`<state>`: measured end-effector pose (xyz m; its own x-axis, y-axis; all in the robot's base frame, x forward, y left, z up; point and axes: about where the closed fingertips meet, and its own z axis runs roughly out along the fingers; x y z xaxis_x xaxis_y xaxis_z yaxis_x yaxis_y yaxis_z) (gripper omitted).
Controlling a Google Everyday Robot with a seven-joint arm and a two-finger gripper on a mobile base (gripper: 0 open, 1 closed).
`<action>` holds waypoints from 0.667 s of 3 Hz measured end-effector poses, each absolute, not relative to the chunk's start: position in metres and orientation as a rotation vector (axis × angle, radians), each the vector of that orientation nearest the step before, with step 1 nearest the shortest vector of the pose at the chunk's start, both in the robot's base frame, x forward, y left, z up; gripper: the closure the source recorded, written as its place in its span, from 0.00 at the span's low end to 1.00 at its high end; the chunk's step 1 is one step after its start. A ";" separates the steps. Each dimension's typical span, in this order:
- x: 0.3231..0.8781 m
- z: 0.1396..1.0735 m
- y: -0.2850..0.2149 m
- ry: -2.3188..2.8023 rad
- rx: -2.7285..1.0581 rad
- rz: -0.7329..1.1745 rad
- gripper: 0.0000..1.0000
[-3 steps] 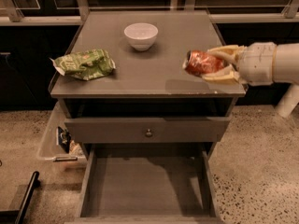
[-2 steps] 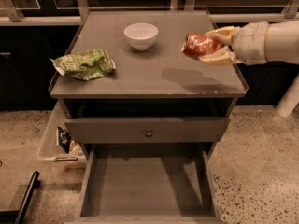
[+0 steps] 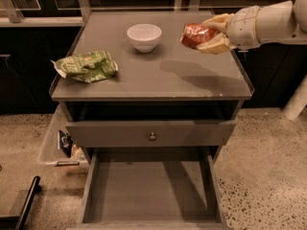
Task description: Pick coke can from middle drawer and place on counter
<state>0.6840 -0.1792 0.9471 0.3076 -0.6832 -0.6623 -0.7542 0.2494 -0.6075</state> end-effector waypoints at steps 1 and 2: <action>0.700 0.926 -0.177 1.447 -1.465 0.101 1.00; 0.709 0.900 -0.169 1.488 -1.479 0.143 1.00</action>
Offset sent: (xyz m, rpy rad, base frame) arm 0.0329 0.0136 -0.0743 -0.0174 0.1594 -0.0092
